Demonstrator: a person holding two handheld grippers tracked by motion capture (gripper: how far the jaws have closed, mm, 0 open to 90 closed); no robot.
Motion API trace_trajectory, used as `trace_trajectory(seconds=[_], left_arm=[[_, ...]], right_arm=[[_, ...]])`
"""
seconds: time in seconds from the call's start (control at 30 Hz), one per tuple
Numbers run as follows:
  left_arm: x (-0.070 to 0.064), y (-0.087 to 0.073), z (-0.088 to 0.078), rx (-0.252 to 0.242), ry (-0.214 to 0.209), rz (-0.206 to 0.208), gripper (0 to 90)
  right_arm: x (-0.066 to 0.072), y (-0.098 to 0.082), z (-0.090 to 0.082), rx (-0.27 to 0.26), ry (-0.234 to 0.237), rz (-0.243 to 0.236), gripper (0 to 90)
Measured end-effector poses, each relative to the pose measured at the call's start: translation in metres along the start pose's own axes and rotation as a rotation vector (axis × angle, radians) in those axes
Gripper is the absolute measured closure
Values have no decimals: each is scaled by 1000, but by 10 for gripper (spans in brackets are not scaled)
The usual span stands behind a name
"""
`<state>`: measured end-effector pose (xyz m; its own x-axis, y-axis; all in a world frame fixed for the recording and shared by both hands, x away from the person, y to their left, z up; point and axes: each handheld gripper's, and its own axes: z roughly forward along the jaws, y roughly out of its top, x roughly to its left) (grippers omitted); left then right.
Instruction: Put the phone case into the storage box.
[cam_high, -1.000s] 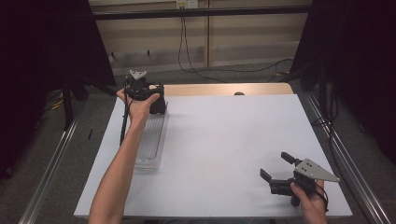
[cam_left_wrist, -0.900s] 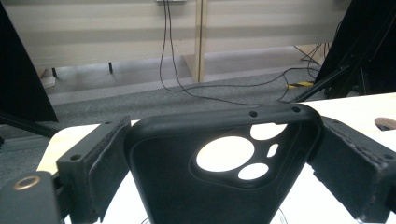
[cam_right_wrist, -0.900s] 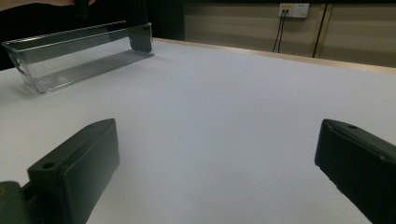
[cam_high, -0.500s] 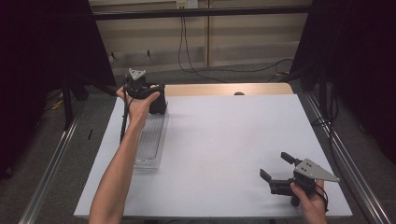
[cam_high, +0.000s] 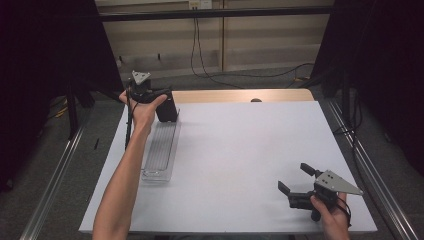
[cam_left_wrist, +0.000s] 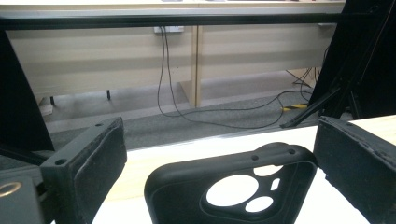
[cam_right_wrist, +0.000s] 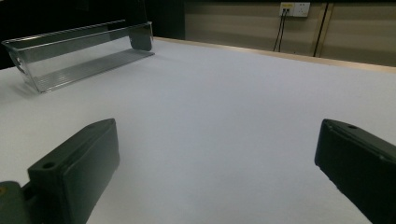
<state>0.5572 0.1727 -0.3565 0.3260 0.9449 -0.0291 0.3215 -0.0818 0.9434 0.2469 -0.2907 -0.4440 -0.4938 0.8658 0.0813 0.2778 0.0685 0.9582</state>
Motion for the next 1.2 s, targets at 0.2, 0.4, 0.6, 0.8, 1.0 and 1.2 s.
trace_trajectory(seconds=[0.2, 0.4, 0.6, 0.8, 1.0, 1.2], left_arm=[[-6, -1, 3, -10, -22, 11, 38], [-7, 0, 4, -22, -34, 9, 40], [-5, 2, 2, -36, -37, 9, 34], [-3, 4, 0, -53, -49, 14, 39], [-3, 6, -2, -75, -64, 20, 34], [3, 10, -8, -92, -68, 18, 25]], right_arm=[[-1, 0, 0, -1, -1, 0, 0], [0, 0, -1, -3, 2, -1, 0], [0, 0, 0, -2, 2, -1, 0], [0, 0, 0, 0, 4, -2, 0], [0, 0, 0, 0, 4, 0, 0], [0, 0, 0, 0, 4, -1, 0]])
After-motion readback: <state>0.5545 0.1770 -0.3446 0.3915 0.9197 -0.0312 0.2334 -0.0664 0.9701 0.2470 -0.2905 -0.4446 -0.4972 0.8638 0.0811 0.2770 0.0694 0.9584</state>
